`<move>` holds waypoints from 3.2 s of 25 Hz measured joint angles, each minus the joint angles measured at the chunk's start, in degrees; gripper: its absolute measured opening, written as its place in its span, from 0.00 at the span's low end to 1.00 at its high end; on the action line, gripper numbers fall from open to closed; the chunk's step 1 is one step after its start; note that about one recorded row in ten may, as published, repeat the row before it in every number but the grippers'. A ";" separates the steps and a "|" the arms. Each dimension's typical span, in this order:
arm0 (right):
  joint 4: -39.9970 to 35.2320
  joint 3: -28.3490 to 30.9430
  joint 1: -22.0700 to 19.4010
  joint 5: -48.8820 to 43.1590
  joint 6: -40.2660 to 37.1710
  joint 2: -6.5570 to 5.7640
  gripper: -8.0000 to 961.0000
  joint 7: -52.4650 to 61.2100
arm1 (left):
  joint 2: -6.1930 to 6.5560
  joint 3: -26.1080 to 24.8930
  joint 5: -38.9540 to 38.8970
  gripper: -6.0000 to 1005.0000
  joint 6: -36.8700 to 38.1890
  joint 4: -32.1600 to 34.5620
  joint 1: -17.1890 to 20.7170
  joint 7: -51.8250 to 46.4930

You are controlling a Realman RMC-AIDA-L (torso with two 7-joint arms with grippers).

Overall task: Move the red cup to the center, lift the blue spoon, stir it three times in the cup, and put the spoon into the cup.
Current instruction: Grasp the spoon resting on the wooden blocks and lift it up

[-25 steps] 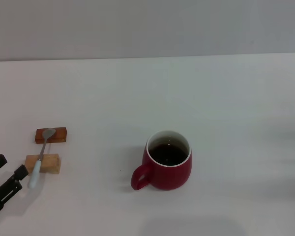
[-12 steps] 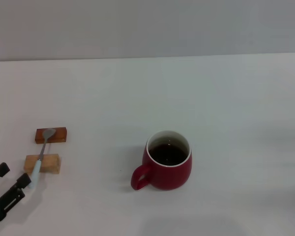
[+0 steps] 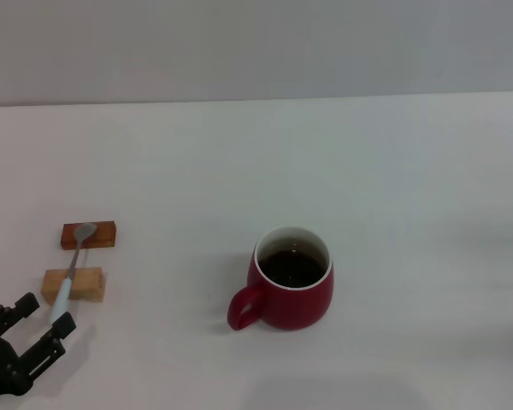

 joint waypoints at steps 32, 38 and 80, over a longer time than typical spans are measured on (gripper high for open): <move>0.06 -0.01 0.00 -0.10 0.12 0.00 0.01 0.03 | -0.49 0.08 0.03 0.68 -4.42 -0.29 -0.61 0.51; 0.12 0.00 0.15 -0.18 0.12 0.00 0.01 0.06 | -0.45 -0.24 0.03 0.68 -5.10 -0.04 -0.77 0.51; 0.21 -0.21 -0.27 -0.44 0.18 0.00 0.01 0.01 | -0.52 -1.73 -0.47 0.67 -6.58 -0.32 -0.96 1.17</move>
